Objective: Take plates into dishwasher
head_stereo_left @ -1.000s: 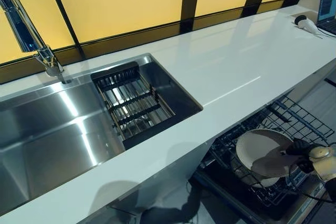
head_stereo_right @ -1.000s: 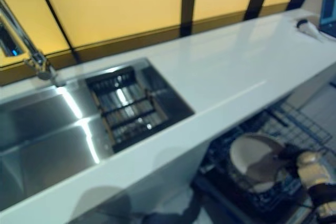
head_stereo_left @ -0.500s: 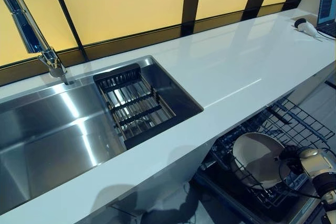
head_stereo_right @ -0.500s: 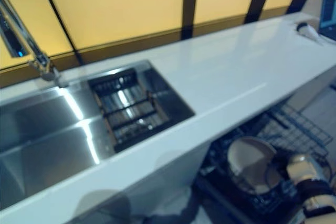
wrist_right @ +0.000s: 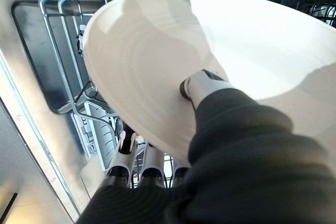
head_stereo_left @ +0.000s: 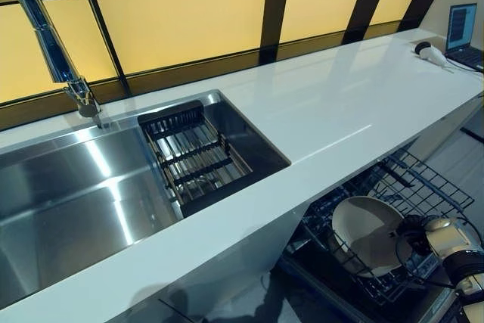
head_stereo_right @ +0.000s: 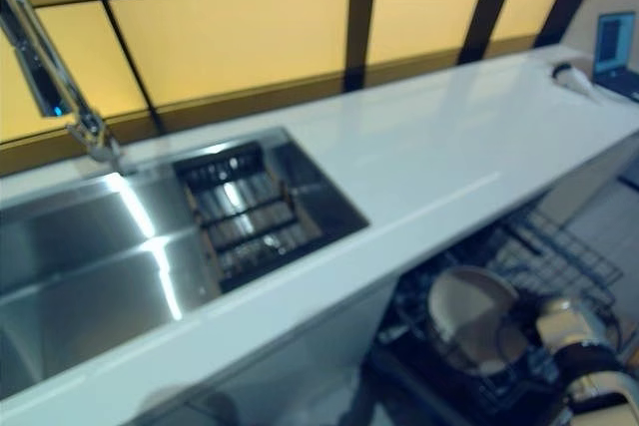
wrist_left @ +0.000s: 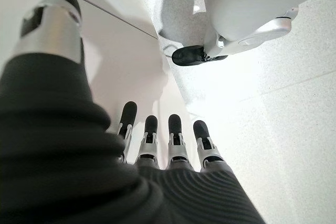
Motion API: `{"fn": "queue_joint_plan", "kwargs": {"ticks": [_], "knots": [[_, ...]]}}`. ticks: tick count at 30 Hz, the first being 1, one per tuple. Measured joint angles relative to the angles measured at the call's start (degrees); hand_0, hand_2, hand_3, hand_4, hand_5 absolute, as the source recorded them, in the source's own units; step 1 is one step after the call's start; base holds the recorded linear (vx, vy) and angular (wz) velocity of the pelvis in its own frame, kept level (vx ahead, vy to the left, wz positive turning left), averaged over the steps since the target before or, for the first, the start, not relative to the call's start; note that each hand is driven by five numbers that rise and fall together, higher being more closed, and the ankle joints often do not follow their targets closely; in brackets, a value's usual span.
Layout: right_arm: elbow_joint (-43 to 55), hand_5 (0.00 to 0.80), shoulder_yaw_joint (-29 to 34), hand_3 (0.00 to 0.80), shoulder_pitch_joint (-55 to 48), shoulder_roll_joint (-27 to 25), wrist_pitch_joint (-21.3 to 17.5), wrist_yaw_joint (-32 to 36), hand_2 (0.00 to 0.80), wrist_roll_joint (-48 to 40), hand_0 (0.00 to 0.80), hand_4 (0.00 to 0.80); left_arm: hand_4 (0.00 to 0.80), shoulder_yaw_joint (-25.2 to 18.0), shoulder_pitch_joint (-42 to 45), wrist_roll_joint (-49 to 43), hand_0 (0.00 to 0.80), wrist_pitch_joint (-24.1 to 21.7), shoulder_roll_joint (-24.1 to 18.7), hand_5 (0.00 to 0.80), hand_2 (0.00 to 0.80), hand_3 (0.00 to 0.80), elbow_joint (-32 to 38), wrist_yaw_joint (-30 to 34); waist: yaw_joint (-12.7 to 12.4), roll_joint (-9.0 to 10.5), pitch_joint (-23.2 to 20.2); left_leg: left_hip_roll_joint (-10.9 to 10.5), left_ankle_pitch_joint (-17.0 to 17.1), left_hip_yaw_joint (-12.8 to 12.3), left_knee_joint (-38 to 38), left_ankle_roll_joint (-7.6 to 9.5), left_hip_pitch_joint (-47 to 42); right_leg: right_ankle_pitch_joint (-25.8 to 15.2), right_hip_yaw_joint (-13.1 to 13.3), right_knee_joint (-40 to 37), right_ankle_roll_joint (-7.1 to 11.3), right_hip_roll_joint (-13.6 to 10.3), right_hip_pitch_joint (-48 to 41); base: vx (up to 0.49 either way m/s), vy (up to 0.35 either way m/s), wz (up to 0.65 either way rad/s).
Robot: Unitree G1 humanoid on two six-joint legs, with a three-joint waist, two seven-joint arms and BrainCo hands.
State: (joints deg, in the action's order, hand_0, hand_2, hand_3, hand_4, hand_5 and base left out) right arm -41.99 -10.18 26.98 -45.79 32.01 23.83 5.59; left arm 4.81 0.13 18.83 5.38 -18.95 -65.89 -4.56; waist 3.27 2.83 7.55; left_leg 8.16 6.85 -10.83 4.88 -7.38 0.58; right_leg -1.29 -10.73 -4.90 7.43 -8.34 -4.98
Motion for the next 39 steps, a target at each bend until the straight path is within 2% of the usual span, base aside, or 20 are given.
{"fn": "queue_joint_plan", "kwargs": {"ticks": [10, 16, 26, 39], "knots": [[-1.0, 0.0, 0.3, 0.0, -0.2, -1.0, 0.7, 1.1, 0.0, -3.4, 0.0, 0.0, 0.0, -0.1, 0.1, 0.2, 0.0, 0.0, 0.0, 0.0, 0.0, 0.0, -0.4, -0.1, 0.2, 0.4, -0.6, 0.0, 0.0, 0.0, 0.0, 0.02, -0.5, 0.0, 0.0, -0.1, 0.0, 0.0, -0.6, 0.0, 0.0, 0.0], [-0.7, 0.0, 0.5, 0.0, -0.3, -2.9, 1.3, 5.3, 0.0, -6.6, 0.0, 0.0, 0.0, -2.2, 0.1, 3.5, 0.0, 0.4, 0.0, 0.0, 0.0, 0.0, -0.7, -0.2, 0.2, 0.8, -0.8, 0.0, 0.0, 0.0, 0.0, 0.01, -0.6, 0.0, 0.0, 0.0, 0.0, 0.0, -0.6, 0.013, -0.005, 0.0], [-1.0, 0.0, 1.5, 0.0, -0.3, -9.4, 2.1, 8.7, 0.0, -6.7, 0.0, 0.0, 0.0, -3.8, 0.4, 3.5, 0.0, 0.6, -0.2, 0.0, 0.0, 0.0, -0.9, -0.5, 0.4, 2.73, -2.0, 0.0, 0.0, -0.2, 0.1, 0.01, -0.9, 0.0, 0.3, -0.1, 0.0, 0.0, -0.7, 0.018, -0.005, 0.0], [-2.5, 0.0, 5.4, 0.0, -0.2, -12.4, 2.3, 8.5, 0.0, -7.1, 0.0, 0.0, 0.0, -3.8, 1.1, 3.5, 0.0, 0.5, -1.0, 0.0, 0.0, 0.0, -0.9, -0.6, 0.5, 3.71, -2.7, 0.1, -0.1, -0.7, 0.1, 0.03, -1.1, -0.1, 0.8, -0.1, 0.01, 0.0, -0.7, 0.0, 0.0, 0.0]]}}
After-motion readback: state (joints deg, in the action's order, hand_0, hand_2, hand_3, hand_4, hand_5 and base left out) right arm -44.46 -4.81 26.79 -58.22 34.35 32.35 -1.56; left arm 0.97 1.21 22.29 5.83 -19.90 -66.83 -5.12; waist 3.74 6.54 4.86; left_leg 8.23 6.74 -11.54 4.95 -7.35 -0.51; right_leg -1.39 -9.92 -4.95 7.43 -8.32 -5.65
